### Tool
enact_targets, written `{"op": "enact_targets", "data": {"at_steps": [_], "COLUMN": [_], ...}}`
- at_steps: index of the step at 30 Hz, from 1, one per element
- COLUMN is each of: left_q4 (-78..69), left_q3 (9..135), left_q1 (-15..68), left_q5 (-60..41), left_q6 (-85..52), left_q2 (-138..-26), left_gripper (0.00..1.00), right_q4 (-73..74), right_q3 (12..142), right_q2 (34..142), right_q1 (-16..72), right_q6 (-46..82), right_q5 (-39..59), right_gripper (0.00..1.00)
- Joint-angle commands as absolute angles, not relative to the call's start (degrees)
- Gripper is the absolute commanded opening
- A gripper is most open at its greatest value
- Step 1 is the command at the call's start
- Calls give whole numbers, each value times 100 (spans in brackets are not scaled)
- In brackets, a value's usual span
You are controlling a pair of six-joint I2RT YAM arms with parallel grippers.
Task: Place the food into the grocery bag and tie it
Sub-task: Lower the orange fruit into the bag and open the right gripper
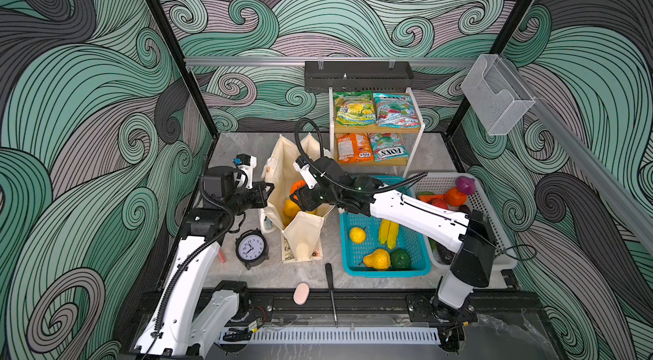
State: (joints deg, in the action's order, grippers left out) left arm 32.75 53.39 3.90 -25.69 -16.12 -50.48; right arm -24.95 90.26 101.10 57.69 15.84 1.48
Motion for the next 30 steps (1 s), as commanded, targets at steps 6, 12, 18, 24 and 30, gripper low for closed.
{"op": "enact_targets", "data": {"at_steps": [6, 12, 18, 24, 30], "left_q4": [3052, 3033, 3024, 3025, 3032], "left_q3": [5434, 5423, 5423, 5426, 5424], "left_q1": [422, 422, 422, 426, 422], "left_q5": [-2740, -2767, -2821, -2812, -2808], "left_q6": [-1578, -1587, -1593, -1589, -1590], "left_q2": [-5003, -4993, -4997, -4992, -5001], "left_gripper": [0, 0, 0, 0, 0], "right_q4": [-3053, -3392, -3703, -3733, -3740], "right_q3": [9393, 9651, 9877, 9977, 10073], "right_q2": [10540, 10920, 11412, 11885, 12345], "right_q1": [5783, 5774, 5771, 5766, 5763], "right_q6": [1311, 1106, 993, 1036, 1063], "right_q5": [292, 167, 123, 119, 53], "right_gripper": [56, 56, 57, 57, 58]}}
